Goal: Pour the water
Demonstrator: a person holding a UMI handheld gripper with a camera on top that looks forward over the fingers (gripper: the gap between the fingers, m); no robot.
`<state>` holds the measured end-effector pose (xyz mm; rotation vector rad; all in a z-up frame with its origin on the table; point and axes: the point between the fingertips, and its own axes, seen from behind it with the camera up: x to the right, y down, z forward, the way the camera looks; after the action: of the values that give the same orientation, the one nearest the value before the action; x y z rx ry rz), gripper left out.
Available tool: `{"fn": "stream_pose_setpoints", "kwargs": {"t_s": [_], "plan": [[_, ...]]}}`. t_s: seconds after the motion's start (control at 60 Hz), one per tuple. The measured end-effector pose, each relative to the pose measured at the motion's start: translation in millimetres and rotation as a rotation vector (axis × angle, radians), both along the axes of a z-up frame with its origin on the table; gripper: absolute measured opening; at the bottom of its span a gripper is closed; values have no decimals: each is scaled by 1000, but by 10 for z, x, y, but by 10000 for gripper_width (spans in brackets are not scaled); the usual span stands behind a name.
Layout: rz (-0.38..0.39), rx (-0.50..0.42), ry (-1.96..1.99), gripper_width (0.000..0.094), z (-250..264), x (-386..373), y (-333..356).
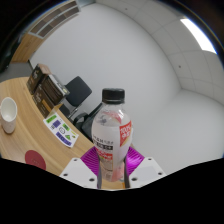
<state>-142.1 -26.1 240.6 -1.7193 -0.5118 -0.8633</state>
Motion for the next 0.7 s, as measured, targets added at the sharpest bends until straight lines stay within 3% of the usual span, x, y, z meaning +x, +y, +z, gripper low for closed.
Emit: {"fn": "stream_pose_setpoints", "kwargs": {"t_s": [0.167,0.4,0.7], "plan": [[93,-57,-468,304,48,-817,1],[153,-266,-1019,303,-455,-1327,9],[211,-301,-1294,302,-599,-1637,102]]}}
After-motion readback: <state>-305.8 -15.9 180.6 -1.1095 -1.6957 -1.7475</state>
